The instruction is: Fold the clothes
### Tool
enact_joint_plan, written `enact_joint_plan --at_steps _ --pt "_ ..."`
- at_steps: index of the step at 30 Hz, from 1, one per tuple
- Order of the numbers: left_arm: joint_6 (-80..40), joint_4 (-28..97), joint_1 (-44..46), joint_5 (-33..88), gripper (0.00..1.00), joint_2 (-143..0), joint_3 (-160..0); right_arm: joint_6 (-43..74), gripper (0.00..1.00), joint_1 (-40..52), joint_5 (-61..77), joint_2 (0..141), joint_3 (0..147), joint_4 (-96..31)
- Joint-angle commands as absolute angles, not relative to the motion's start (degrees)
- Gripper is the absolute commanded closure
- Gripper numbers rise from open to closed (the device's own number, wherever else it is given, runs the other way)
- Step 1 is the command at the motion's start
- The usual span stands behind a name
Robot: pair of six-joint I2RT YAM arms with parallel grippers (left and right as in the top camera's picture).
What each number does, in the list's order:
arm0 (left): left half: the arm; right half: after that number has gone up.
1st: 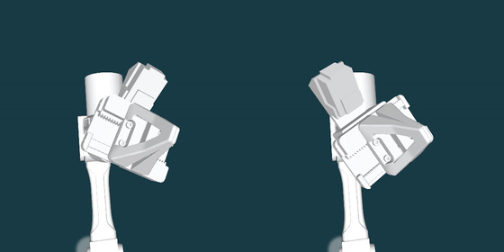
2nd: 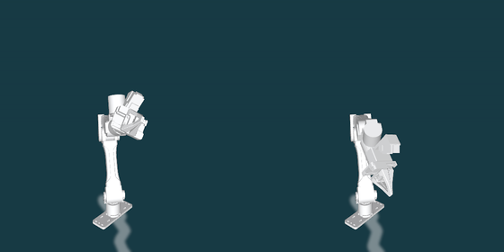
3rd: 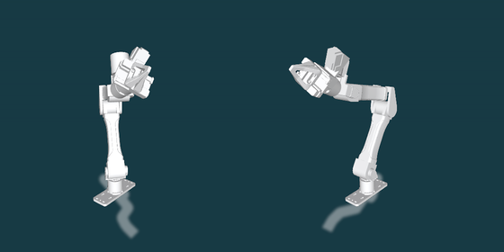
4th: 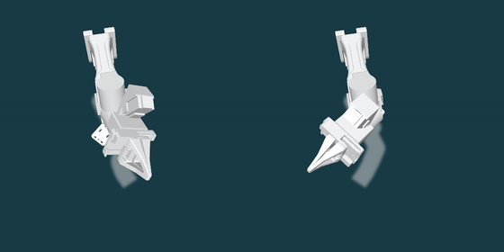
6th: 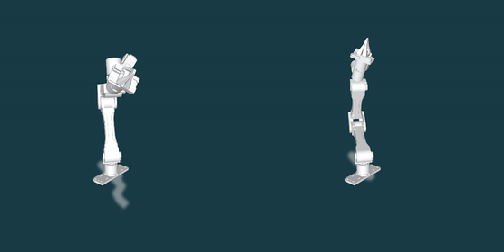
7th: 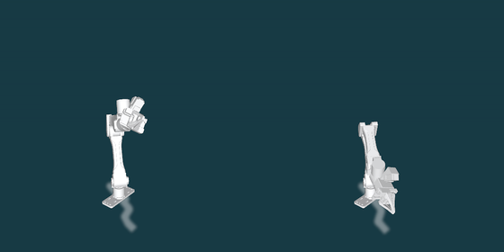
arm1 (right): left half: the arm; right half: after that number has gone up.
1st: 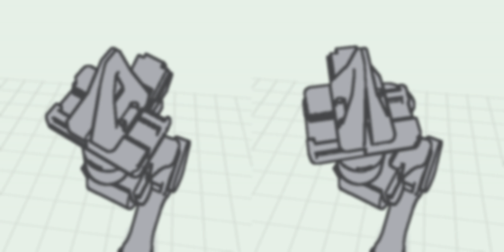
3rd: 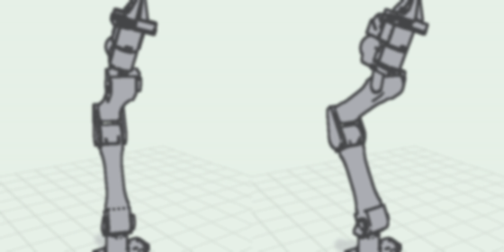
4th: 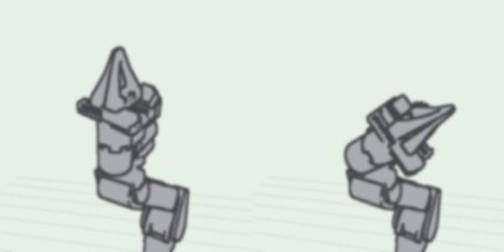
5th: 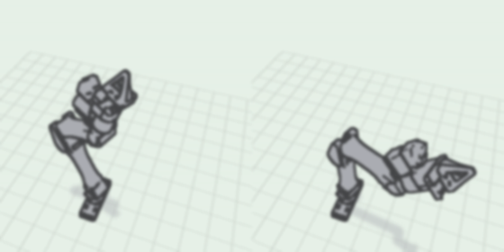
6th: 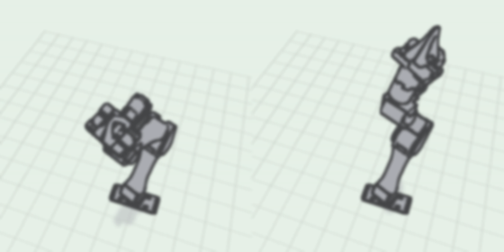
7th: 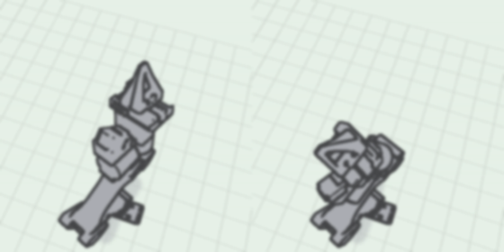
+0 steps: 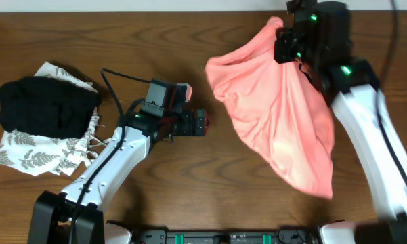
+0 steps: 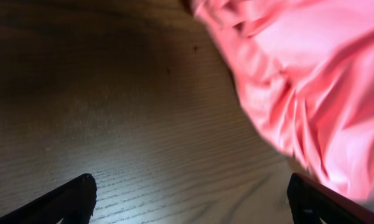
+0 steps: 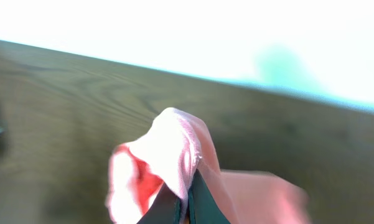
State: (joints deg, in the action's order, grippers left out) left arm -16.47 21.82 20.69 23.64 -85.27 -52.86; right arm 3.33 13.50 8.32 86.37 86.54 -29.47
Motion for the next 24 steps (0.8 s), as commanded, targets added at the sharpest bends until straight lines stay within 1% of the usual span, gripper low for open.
enact_joint_plan --at_steps 1,5,12,18,21,24 --pt "-15.7 21.6 20.7 23.6 0.02 -84.1 -53.8 -2.5 0.99 14.7 7.6 82.4 86.7 -32.0" --pt "-15.7 21.6 20.7 23.6 0.02 -83.3 -54.2 -2.4 0.99 14.9 6.0 80.0 86.7 -35.2" --pt "-15.7 21.6 20.7 23.3 0.02 -77.0 -55.5 -5.3 0.99 17.1 9.7 79.8 86.7 -39.2" --pt "-15.7 21.8 20.9 23.4 0.02 -73.2 -55.5 -5.1 0.99 18.4 -1.3 79.5 86.7 -42.8" --pt "-15.7 20.7 21.9 23.4 0.02 -74.6 -55.5 -5.2 0.99 18.4 -2.8 79.1 86.7 -45.1" --pt "-15.8 16.7 23.9 24.0 0.02 -77.4 -55.5 -5.2 0.99 18.5 -2.8 78.6 86.7 -46.0"
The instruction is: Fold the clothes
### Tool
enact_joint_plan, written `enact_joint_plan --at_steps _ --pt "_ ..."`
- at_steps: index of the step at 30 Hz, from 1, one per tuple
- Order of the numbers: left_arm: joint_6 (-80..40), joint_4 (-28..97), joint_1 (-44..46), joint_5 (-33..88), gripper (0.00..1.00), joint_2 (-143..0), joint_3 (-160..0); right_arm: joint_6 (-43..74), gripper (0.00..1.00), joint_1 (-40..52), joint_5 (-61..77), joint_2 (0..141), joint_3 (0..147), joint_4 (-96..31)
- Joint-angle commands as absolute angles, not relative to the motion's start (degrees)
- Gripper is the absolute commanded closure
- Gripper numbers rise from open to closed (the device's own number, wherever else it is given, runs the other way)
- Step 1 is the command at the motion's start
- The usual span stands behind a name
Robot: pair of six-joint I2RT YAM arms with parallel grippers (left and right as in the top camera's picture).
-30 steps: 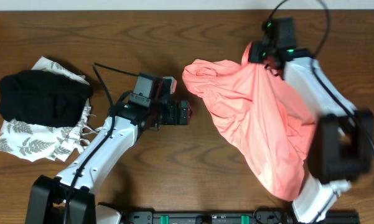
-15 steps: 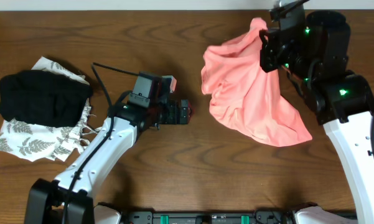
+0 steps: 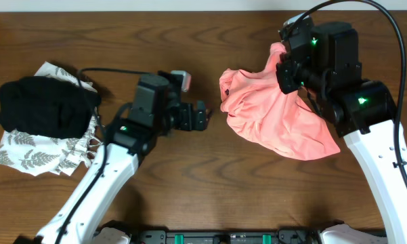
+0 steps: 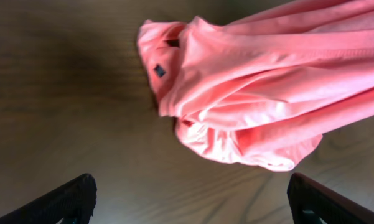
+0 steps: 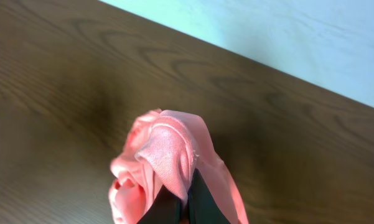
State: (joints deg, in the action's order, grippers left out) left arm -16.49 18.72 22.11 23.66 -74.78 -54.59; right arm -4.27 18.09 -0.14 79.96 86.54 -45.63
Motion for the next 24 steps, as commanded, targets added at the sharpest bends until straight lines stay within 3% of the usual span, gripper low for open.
enact_joint_plan --at_steps 1,15,24 --pt "-15.8 14.7 24.8 24.4 0.02 -78.8 -55.5 -5.2 0.99 18.5 -2.8 78.3 86.7 -46.1" --pt "-24.4 -10.0 31.3 30.4 0.02 -90.1 -55.5 -4.5 0.99 19.3 1.6 76.0 86.7 -49.7" --pt "-24.3 -10.8 31.8 30.5 0.02 -90.3 -55.5 -4.4 0.98 21.3 6.7 76.0 86.7 -49.3"
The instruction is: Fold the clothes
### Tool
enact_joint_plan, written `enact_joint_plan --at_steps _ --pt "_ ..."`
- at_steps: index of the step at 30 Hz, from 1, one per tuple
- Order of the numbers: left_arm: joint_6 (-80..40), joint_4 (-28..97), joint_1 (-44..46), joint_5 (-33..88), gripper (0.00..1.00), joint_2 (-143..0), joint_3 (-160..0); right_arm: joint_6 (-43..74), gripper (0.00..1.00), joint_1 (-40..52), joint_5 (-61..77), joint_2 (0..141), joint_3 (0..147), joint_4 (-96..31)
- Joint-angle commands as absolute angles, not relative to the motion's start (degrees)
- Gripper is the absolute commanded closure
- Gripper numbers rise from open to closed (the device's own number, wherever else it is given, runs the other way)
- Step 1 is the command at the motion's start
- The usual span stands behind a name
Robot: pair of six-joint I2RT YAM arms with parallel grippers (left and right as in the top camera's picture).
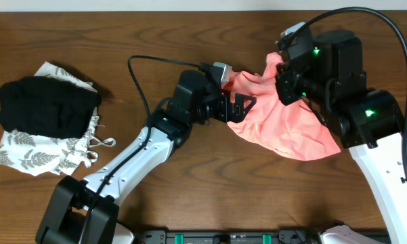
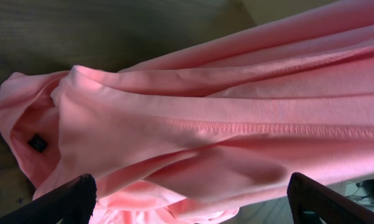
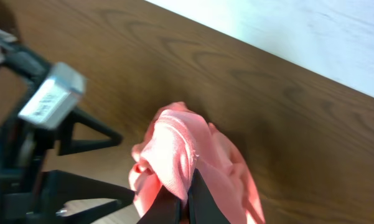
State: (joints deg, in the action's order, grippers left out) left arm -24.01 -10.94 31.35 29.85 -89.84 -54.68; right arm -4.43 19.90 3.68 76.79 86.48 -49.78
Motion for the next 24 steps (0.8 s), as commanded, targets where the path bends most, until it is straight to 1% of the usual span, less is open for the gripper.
enact_joint_plan --at_steps 1,2,4,6,9,12,17,20,24 --pt "-24.3 -9.8 31.9 30.5 0.02 -90.3 -55.5 -4.5 0.97 21.6 6.7 76.0 86.7 -49.1" --pt "-24.3 -8.5 31.9 30.5 0.02 -90.3 -55.5 -5.4 0.94 22.2 6.7 76.0 86.7 -49.1" --pt "-23.6 -4.3 31.8 30.5 0.02 -90.3 -55.5 -6.3 0.71 22.6 4.3 76.0 86.7 -49.4" --pt "-21.7 0.7 31.5 30.4 0.02 -90.3 -55.5 -3.7 0.51 22.5 -5.6 76.0 86.7 -50.2" --pt "-19.9 5.4 31.3 30.4 0.02 -90.2 -55.5 3.6 0.39 20.4 -18.6 76.1 86.5 -51.0" --pt "-19.7 7.9 31.2 30.4 0.02 -90.1 -55.5 8.0 0.34 16.1 -18.1 77.1 86.5 -51.5" --pt "-18.2 13.1 31.2 29.7 0.02 -89.8 -55.5 9.9 0.31 6.8 -6.4 81.8 86.5 -54.2" --pt "-18.1 17.3 31.1 24.7 0.02 -88.8 -55.5 11.9 0.32 2.9 -4.2 87.6 86.5 -57.4" --pt "-18.0 20.4 30.3 20.0 0.02 -86.4 -55.5 12.9 0.36 0.3 -3.5 95.7 86.5 -59.9"
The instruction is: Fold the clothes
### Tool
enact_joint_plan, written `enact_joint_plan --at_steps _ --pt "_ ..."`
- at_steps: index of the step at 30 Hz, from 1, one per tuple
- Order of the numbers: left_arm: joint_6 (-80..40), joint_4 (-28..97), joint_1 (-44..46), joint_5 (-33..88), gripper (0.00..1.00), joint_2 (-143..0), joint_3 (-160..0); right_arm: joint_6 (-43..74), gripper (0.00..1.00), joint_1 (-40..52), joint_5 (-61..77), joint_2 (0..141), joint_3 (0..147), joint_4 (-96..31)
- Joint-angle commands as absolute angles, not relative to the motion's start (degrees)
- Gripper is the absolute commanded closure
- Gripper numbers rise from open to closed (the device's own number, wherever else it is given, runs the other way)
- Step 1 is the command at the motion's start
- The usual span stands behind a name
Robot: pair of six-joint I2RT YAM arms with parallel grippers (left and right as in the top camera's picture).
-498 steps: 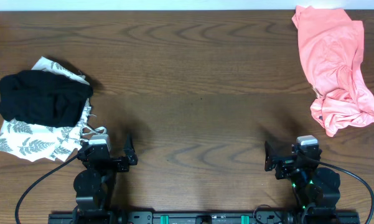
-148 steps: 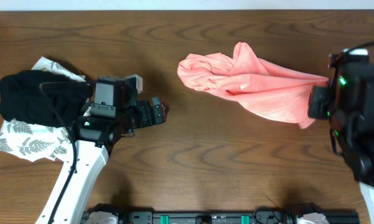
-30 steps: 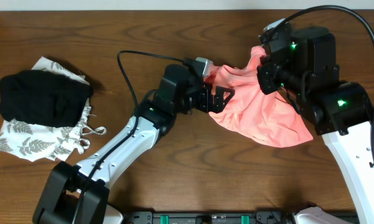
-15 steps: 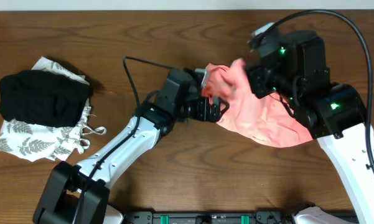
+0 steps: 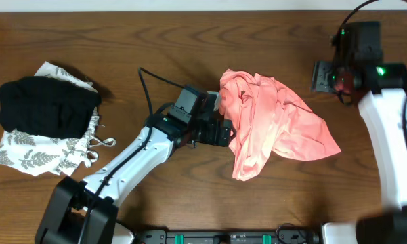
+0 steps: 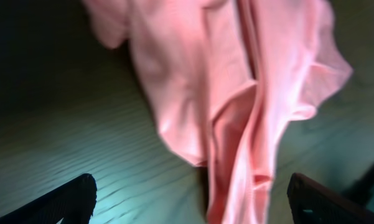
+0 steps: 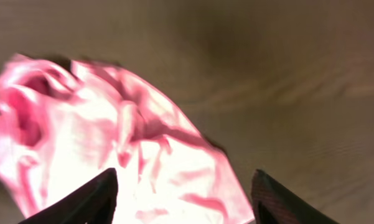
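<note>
The pink garment (image 5: 277, 125) lies crumpled on the wooden table right of centre, with one end trailing toward the front. My left gripper (image 5: 220, 132) is at its left edge, open; in the left wrist view the cloth (image 6: 199, 74) runs down between the wide-apart fingers (image 6: 68, 199). My right gripper (image 5: 319, 76) is open at the back right, apart from the garment. The right wrist view looks down on the garment (image 7: 112, 143) between its spread fingers (image 7: 90, 199), which hold nothing.
A black garment (image 5: 47, 105) lies on a white leaf-patterned cloth (image 5: 34, 159) at the table's left side. The left arm's cable (image 5: 149, 81) arcs over the table behind the arm. Bare wood (image 5: 189, 196) runs along the front.
My right gripper was shut on the pink garment and holding it up; now it is open, off to the back right, and the garment lies on the table. The left gripper sits lower at the garment's left edge.
First my right gripper held the pink garment hanging high while the left gripper stood open at the table's middle. Then the garment hung lower, with the left gripper nearer it. Later the open left gripper was at the garment's edge. Now the garment lies released.
</note>
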State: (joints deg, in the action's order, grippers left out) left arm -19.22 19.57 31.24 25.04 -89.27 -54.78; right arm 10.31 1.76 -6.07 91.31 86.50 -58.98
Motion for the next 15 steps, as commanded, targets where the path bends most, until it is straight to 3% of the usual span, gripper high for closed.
enact_joint_plan --at_steps 1,9,15 --pt "-17.8 20.6 29.9 20.0 0.02 -85.5 -55.5 12.9 0.37 -0.1 -2.4 97.9 86.5 -60.4" --pt "-17.9 20.7 29.3 20.1 0.02 -79.9 -55.5 6.3 0.37 -1.0 11.7 110.8 86.5 -60.6" --pt "-17.9 20.7 29.3 20.1 0.02 -78.5 -55.5 5.4 0.37 -0.9 8.0 116.6 86.4 -60.2"
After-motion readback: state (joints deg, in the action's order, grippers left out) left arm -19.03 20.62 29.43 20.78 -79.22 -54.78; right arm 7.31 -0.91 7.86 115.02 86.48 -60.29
